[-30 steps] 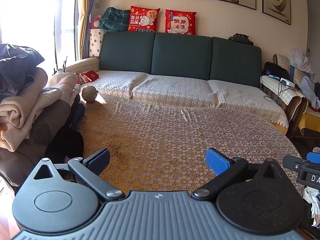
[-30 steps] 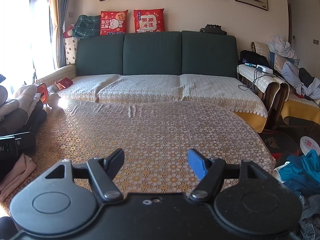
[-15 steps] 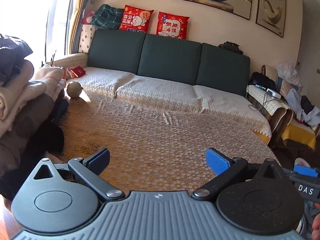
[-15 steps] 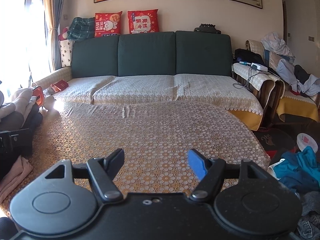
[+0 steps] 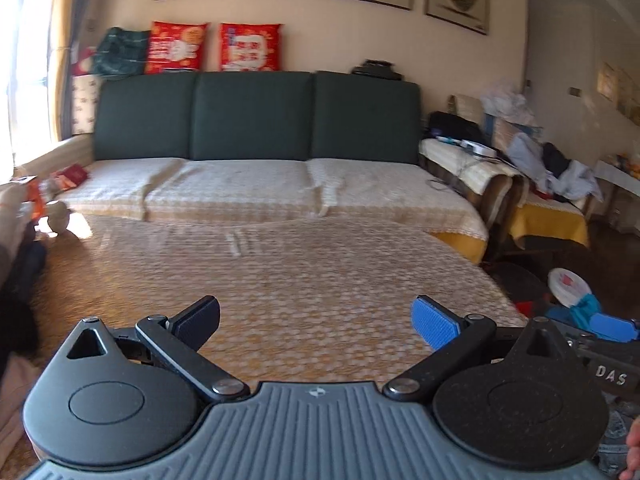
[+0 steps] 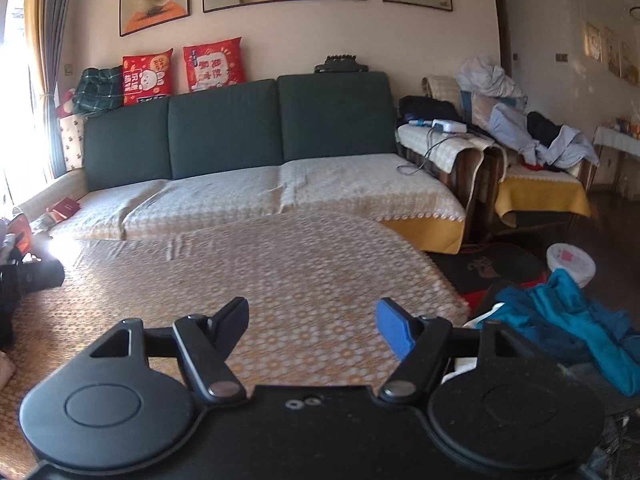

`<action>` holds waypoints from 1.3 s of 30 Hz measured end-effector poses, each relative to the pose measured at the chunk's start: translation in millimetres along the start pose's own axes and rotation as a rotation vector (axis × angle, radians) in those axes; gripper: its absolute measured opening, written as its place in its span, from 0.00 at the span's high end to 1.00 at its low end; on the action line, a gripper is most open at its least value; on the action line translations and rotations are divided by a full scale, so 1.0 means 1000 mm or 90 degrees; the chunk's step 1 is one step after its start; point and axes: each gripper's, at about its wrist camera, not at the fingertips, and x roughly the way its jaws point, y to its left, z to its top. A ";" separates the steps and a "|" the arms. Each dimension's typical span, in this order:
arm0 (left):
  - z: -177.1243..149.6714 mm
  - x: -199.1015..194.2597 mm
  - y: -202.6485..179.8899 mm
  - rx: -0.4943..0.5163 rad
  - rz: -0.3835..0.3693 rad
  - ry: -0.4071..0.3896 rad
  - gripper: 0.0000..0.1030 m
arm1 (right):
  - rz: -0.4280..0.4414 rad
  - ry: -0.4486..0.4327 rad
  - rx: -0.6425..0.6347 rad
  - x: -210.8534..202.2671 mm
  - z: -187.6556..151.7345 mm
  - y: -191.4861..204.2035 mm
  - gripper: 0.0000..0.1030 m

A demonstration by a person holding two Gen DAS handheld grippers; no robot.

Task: Fold clothes
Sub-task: 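Turn both tools toward the blue clothes pile on the wooden chair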

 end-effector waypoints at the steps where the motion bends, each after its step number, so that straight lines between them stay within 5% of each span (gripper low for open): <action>1: 0.000 0.006 -0.008 0.005 -0.012 0.007 0.00 | -0.009 -0.005 -0.003 0.001 -0.002 -0.007 0.00; 7: 0.000 0.039 -0.057 0.035 -0.047 -0.007 0.00 | -0.066 -0.019 -0.007 0.008 -0.010 -0.050 0.00; 12: 0.001 0.072 -0.089 0.032 -0.107 0.028 0.00 | -0.138 0.005 0.026 0.017 -0.021 -0.105 0.00; 19: -0.002 0.111 -0.142 0.129 -0.209 0.036 0.00 | -0.284 0.049 0.048 0.021 -0.058 -0.189 0.00; 22: -0.005 0.122 -0.164 0.163 -0.216 0.022 0.00 | -0.319 0.075 0.078 0.025 -0.074 -0.218 0.00; 39: -0.010 0.146 -0.232 0.212 -0.267 0.047 0.00 | -0.309 0.147 0.086 0.075 -0.099 -0.277 0.00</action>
